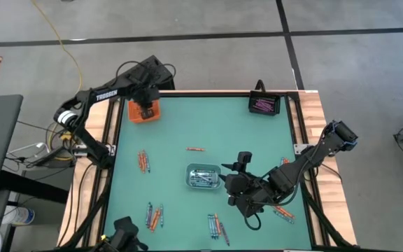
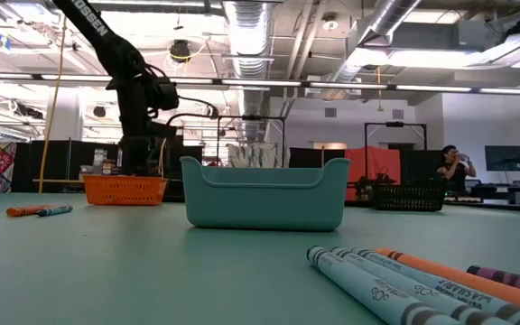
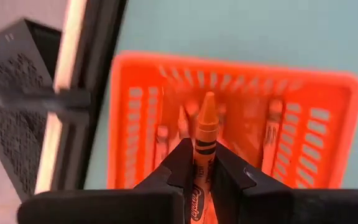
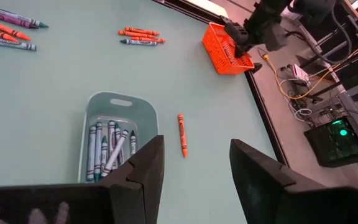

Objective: Sort crayons
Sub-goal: Put the orange crayon into the orange bin

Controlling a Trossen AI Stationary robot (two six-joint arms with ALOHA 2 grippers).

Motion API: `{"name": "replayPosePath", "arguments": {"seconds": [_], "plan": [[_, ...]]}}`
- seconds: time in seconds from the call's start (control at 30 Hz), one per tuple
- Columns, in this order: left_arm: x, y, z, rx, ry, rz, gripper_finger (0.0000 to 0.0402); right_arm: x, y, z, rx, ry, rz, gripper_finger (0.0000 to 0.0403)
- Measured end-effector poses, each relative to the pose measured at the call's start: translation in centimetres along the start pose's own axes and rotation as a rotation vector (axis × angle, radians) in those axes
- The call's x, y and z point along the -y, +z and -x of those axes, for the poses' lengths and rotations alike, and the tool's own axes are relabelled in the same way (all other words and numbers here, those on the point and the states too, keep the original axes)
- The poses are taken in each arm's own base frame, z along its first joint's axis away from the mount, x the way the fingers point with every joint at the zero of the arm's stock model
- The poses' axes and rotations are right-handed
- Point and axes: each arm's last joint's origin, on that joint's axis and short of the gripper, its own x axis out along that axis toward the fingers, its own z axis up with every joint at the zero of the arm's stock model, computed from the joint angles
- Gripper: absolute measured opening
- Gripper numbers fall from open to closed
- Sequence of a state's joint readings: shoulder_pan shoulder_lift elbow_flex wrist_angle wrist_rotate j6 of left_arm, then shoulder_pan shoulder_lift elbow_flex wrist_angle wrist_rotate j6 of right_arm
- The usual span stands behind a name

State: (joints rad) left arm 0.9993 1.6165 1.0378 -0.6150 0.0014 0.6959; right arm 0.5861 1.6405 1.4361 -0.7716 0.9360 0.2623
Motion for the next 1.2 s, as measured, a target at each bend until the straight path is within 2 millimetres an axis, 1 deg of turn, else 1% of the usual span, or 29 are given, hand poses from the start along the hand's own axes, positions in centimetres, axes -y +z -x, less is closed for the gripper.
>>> {"name": "replayPosePath", "arguments": {"seconds": [0.13,0.37,0.47,0.6,0.73,0.8,0.9,0.97,1.07,1.2], "plan": [[0.1,-0.7,0.0,-0.107,0.027,0.012,0.0049,0.0,0.0,0.0,0.001,0.0,-0.001,0.0182],[0.3,-0.8,0.1,-0.114,0.009,0.064,0.0095,0.0,0.0,0.0,0.001,0.0,-0.001,0.0182],[0.3,-0.8,0.6,-0.103,0.019,0.079,0.0115,0.0,0.0,0.0,0.001,0.0,-0.001,0.0182],[0.6,-0.3,2.1,-0.043,0.056,0.098,0.0125,0.0,0.0,0.0,0.001,0.0,-0.001,0.0182],[1.5,0.3,4.8,0.053,0.102,0.127,0.0125,0.0,0.0,0.0,0.001,0.0,-0.001,0.0182],[2.4,0.6,6.4,0.104,0.11,0.169,0.0125,0.0,0.0,0.0,0.001,0.0,-0.001,0.0182],[4.4,0.6,8.7,0.149,0.05,0.233,0.0125,0.0,0.0,0.0,0.001,0.0,-0.001,0.0182],[6.1,0.5,10.0,0.155,-0.012,0.251,0.0126,0.0,0.0,0.0,0.001,0.0,-0.001,0.0182],[9.1,0.2,11.6,0.12,-0.075,0.247,0.0126,0.0,0.0,0.0,0.001,0.0,-0.001,0.0182],[13.1,0.0,13.3,0.085,-0.065,0.216,0.0126,0.0,0.0,0.0,0.001,0.0,-0.001,0.0182]]}}
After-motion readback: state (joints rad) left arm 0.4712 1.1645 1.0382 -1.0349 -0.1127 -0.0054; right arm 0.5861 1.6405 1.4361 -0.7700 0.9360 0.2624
